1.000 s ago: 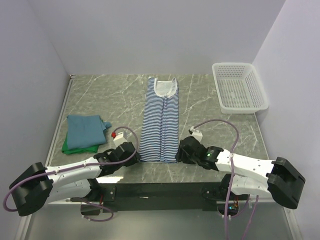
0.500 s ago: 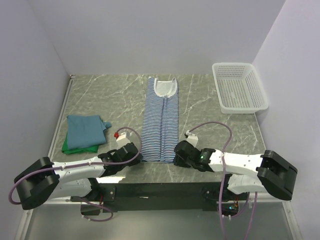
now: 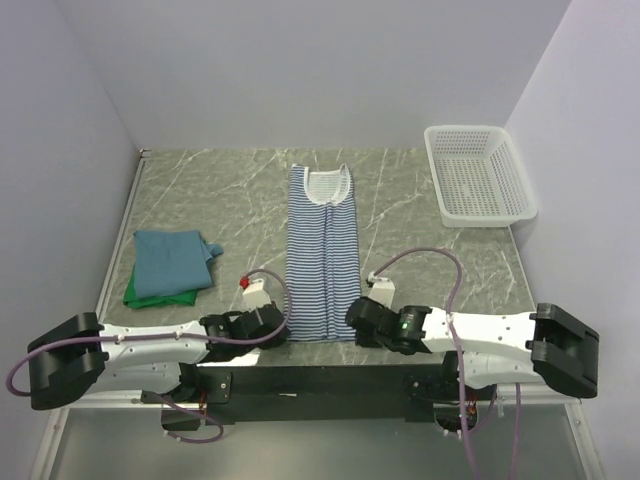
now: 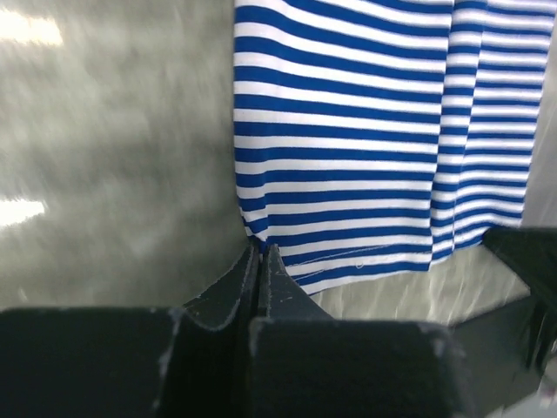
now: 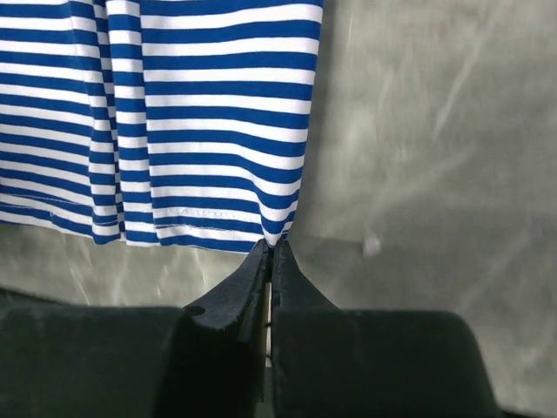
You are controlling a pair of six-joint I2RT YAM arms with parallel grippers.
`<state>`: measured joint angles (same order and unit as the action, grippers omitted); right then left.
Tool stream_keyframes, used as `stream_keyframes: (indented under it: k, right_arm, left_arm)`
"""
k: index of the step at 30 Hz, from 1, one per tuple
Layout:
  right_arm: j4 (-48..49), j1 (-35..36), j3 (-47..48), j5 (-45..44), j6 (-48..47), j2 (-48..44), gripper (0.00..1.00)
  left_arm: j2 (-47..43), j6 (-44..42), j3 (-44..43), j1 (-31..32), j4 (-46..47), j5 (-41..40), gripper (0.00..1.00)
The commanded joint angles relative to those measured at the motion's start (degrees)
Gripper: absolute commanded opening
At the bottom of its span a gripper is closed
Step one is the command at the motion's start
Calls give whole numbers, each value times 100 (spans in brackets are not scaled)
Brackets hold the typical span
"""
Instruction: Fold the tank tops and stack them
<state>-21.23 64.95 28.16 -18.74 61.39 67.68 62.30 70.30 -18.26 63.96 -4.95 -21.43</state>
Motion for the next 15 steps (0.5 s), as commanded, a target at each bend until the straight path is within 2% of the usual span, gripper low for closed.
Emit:
stream_keyframes:
  k: [1, 5, 12, 15]
  right_arm:
    - [-969, 448, 312, -533, 478, -334, 0]
    - [-1611, 896, 628, -832, 804, -492, 0]
    - [-1989, 879, 1305, -1368, 656, -572, 0]
    - [-2051, 705, 1621, -1527, 480, -432, 0]
  left_arm:
    - [-139, 561, -239, 588, -1007, -115, 1]
    - [-481, 739, -511, 793, -1333, -265, 1]
    - [-588, 449, -1284, 767, -1737, -686, 1]
    - [-491, 169, -1557, 530, -1650, -678, 1]
